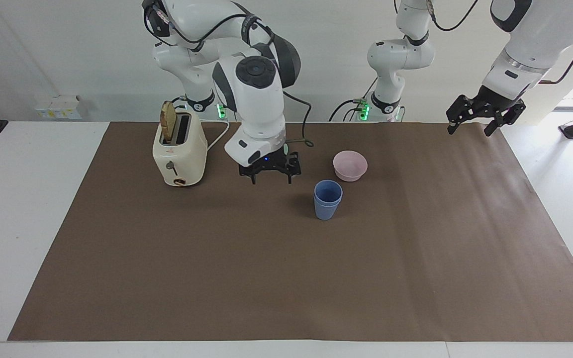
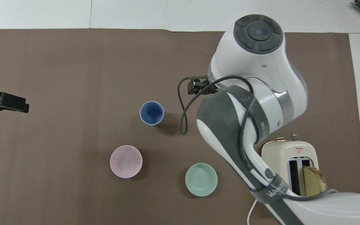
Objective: Stack blue cups with both arms
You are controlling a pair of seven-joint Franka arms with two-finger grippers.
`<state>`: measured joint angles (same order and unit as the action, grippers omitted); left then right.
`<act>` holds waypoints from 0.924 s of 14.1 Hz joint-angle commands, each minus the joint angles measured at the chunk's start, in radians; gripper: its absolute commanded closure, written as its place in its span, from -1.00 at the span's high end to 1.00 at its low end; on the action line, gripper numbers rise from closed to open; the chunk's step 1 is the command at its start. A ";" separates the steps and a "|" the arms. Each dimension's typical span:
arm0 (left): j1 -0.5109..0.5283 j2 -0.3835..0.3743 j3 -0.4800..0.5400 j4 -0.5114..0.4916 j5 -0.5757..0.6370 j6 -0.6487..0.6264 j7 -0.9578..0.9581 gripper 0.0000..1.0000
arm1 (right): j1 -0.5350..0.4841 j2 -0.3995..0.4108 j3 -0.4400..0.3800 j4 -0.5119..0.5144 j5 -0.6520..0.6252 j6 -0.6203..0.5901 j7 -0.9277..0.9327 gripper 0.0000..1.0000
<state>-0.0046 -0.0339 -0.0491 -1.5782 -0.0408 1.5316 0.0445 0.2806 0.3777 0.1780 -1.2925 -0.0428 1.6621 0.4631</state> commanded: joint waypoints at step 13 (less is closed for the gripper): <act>0.015 -0.021 -0.011 -0.022 0.012 0.002 0.003 1.00 | -0.469 -0.235 0.014 -0.031 0.109 -0.232 -0.380 1.00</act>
<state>-0.0045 -0.0342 -0.0503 -1.5782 -0.0408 1.5316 0.0443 -0.1308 0.1675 0.1779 -1.2932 0.0168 1.4334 0.1026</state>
